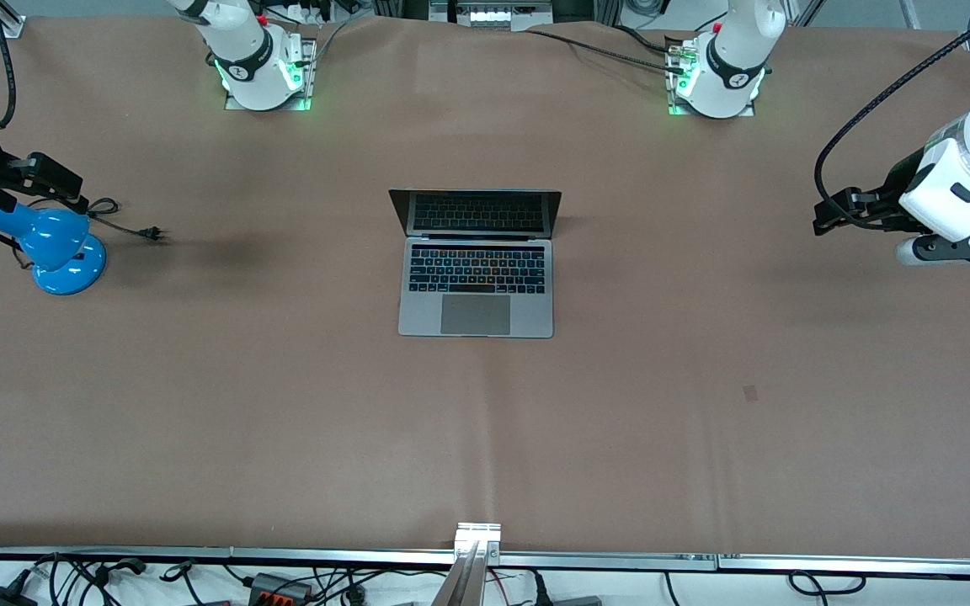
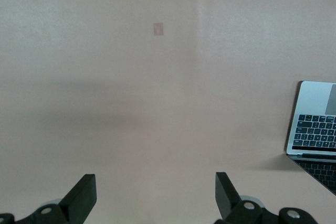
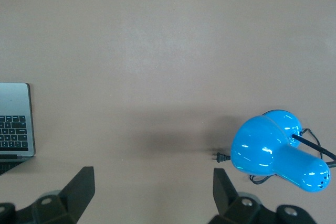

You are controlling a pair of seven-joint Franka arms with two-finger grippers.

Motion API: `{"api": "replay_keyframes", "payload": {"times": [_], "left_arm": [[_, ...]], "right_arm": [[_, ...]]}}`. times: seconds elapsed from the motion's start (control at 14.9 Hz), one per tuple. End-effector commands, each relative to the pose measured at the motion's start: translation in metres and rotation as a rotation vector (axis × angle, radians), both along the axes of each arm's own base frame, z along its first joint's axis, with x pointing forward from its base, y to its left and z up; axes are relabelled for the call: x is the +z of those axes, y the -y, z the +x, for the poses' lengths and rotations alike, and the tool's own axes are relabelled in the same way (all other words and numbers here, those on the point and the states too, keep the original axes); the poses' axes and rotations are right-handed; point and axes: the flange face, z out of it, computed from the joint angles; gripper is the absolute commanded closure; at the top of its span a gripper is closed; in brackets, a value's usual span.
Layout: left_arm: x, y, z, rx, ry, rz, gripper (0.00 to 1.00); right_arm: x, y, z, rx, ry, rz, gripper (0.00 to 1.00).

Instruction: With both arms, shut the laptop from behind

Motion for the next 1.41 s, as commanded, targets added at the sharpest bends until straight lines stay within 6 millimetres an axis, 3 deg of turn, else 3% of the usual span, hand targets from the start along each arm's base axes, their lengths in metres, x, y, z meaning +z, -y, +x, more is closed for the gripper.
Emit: {"api": "replay_keyframes", "payload": {"times": [0.0,0.27,0.34,0.4,0.47,0.6,0.67,0.81,1.07,1.21,1.28,1.34], "left_arm": [[0.005,-0.001,-0.009,-0.008,-0.008,-0.018,0.00],[0.004,-0.002,-0.009,0.000,-0.013,-0.016,0.00],[0.003,-0.002,-0.009,-0.006,-0.016,-0.017,0.06],[0.002,-0.004,-0.009,-0.004,-0.020,-0.017,0.28],[0.003,-0.005,-0.011,-0.027,-0.030,-0.019,0.56],[0.007,-0.006,-0.015,-0.083,-0.041,-0.028,0.94],[0.009,-0.006,-0.018,-0.077,-0.064,-0.027,1.00],[0.008,-0.007,-0.022,-0.064,-0.103,-0.035,1.00],[0.000,0.018,-0.021,-0.114,-0.125,-0.037,1.00],[-0.004,0.025,-0.024,-0.107,-0.145,-0.159,0.96],[-0.005,0.033,-0.027,-0.107,-0.168,-0.197,0.99],[-0.008,0.042,-0.029,-0.118,-0.187,-0.206,1.00]], "right_arm": [[0.002,0.002,-0.008,0.019,-0.005,-0.013,0.00],[0.002,0.002,-0.008,0.019,-0.008,-0.013,0.00],[0.002,0.000,-0.008,0.022,-0.006,-0.013,0.00],[0.001,0.000,-0.007,0.022,-0.008,-0.013,0.00],[0.001,0.000,-0.008,0.023,-0.009,-0.013,0.14],[0.001,-0.001,-0.009,0.024,-0.024,-0.011,0.88],[0.001,-0.003,-0.009,0.027,-0.034,-0.013,1.00],[-0.002,-0.004,-0.009,0.027,-0.049,-0.011,1.00],[-0.003,-0.004,-0.010,0.027,-0.058,-0.011,1.00],[-0.006,-0.007,-0.010,0.029,-0.069,-0.006,1.00],[-0.014,-0.010,-0.007,0.033,-0.085,0.003,1.00],[-0.024,-0.027,-0.006,0.062,-0.115,0.003,1.00]]}}
